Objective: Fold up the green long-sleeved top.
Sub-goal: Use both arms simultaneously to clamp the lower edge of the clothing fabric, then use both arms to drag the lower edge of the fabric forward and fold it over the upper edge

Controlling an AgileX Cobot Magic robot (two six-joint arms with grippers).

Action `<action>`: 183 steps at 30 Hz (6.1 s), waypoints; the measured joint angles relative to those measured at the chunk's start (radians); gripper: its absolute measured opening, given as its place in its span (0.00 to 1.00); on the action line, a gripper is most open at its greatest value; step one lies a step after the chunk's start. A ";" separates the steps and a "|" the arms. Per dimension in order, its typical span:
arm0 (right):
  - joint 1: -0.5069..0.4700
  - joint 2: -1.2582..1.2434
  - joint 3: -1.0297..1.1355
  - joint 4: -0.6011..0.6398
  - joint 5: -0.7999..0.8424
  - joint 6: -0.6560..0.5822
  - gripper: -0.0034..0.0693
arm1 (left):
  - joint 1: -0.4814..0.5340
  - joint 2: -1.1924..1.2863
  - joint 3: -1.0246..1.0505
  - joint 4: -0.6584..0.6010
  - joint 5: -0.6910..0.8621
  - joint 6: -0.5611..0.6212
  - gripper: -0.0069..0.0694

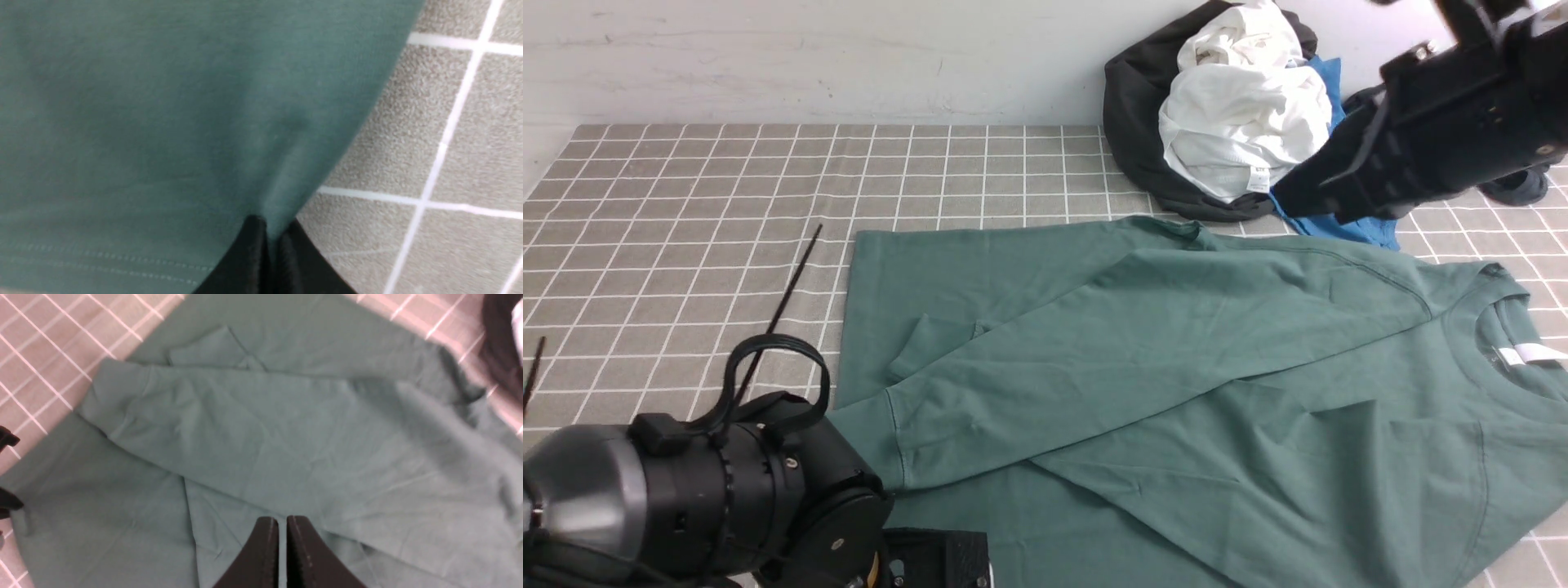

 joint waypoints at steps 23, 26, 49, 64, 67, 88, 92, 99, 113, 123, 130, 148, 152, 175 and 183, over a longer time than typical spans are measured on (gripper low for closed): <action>0.000 -0.222 0.743 -0.586 -0.322 -0.126 0.39 | 0.381 -0.293 0.010 -0.125 0.088 -0.060 0.09; 0.000 -0.151 0.814 -0.772 -0.372 -0.047 0.53 | 0.382 -0.293 0.010 -0.130 0.088 -0.060 0.09; 0.000 0.090 0.848 -1.201 -0.401 0.250 0.52 | 0.382 -0.293 0.010 -0.158 0.080 -0.060 0.09; 0.000 0.063 0.949 -1.275 -0.601 0.224 0.37 | 0.382 -0.293 0.010 -0.161 0.073 -0.062 0.09; 0.000 0.064 0.948 -1.273 -0.632 0.282 0.21 | 0.382 -0.293 0.001 -0.162 0.084 -0.074 0.09; -0.029 -0.039 0.647 -1.172 -0.424 0.509 0.06 | 0.403 -0.206 -0.309 -0.026 -0.028 -0.561 0.09; -0.074 0.143 0.470 -1.171 -0.467 0.542 0.06 | 0.463 -0.062 -0.489 0.005 -0.036 -0.583 0.09; -0.110 0.407 0.171 -1.171 -0.496 0.572 0.06 | 0.553 0.212 -0.730 0.014 -0.039 -0.567 0.09; -0.111 0.718 -0.140 -1.118 -0.420 0.576 0.10 | 0.612 0.658 -1.145 0.016 -0.010 -0.561 0.14; -0.086 0.673 -0.145 -1.097 -0.298 0.579 0.41 | 0.621 0.669 -1.242 0.035 0.079 -0.566 0.62; -0.003 0.557 -0.148 -1.099 -0.169 0.580 0.46 | 0.621 0.471 -1.261 0.010 0.193 -0.520 0.52; 0.054 0.823 -0.154 -0.081 -0.661 -0.074 0.03 | 0.614 0.009 -0.742 -0.625 0.185 -0.029 0.08; 0.048 0.881 -0.185 -0.037 -0.922 -0.048 0.03 | 0.614 0.014 -0.670 -0.628 0.167 -0.024 0.08; -0.124 0.979 -0.521 0.162 0.046 0.021 0.06 | 0.502 0.597 -0.888 -0.793 -0.025 0.153 0.08; -0.089 0.986 -0.533 0.115 0.046 0.050 0.06 | 0.448 0.775 -1.065 -0.784 -0.181 0.240 0.08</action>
